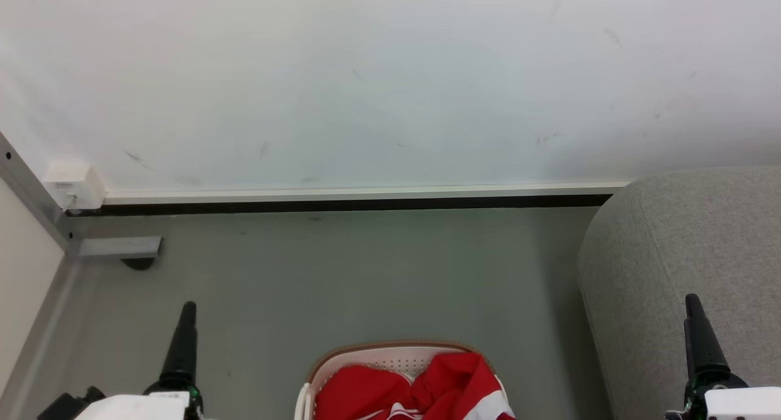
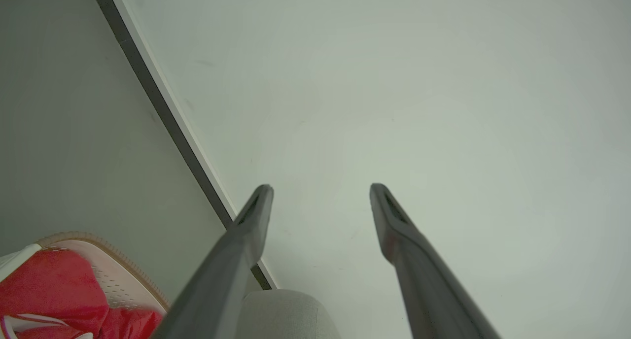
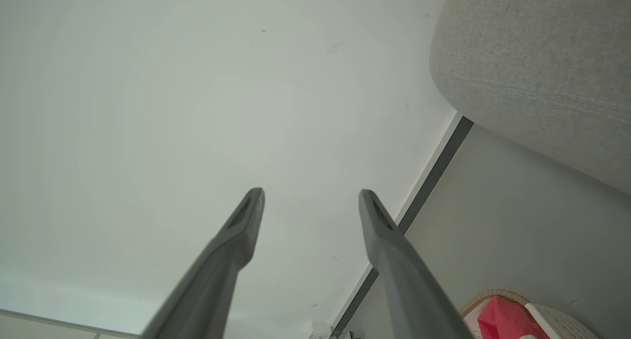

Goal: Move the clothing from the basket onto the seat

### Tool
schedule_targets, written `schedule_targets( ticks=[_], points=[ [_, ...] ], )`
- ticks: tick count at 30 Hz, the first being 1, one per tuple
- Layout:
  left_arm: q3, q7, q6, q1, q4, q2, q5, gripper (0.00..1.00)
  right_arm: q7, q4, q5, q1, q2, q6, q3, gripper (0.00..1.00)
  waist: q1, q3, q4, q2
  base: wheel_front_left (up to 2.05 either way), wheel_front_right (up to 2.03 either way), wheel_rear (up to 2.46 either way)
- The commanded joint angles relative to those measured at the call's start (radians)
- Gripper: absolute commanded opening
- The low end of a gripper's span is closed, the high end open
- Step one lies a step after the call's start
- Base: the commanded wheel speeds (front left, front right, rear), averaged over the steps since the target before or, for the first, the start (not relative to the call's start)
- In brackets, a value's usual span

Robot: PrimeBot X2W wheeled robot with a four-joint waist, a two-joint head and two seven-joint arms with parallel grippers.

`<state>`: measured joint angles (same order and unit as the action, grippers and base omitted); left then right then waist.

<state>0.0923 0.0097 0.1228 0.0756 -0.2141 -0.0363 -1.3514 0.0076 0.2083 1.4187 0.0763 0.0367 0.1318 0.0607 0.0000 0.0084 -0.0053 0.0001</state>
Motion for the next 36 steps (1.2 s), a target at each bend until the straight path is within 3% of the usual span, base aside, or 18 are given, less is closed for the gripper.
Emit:
schedule_targets(
  ticks=[1, 19, 24, 36],
  points=[
    [0.005, -0.013, 0.001, 0.023, 0.027, -0.008, 0.052, 1.0, -0.011, -0.028, -0.043, 0.023, 0.011, 0.0, -0.011, 1.0, 0.0, 0.0, -0.001, -0.0001, 0.0, 0.0, 0.0],
    [-0.057, -0.08, -0.078, 0.006, 0.068, -0.01, 0.466, 1.0, -0.078, -0.039, -0.411, 0.027, 0.035, -0.001, -0.1, 1.0, 0.0, -0.004, -0.007, -0.0001, 0.0, 0.0, 0.0],
    [-0.067, -0.096, -0.109, 0.0, 0.067, -0.011, 0.554, 1.0, -0.094, -0.026, -0.524, 0.037, 0.045, -0.001, -0.142, 1.0, 0.0, -0.004, -0.012, -0.0001, 0.0, 0.0, 0.0],
    [-0.095, -0.132, -0.136, -0.002, 0.068, -0.013, 0.719, 1.0, -0.128, -0.029, -0.683, 0.047, 0.056, -0.001, -0.189, 1.0, 0.0, -0.005, -0.02, -0.0001, 0.0, 0.0, 0.0]
  ],
)
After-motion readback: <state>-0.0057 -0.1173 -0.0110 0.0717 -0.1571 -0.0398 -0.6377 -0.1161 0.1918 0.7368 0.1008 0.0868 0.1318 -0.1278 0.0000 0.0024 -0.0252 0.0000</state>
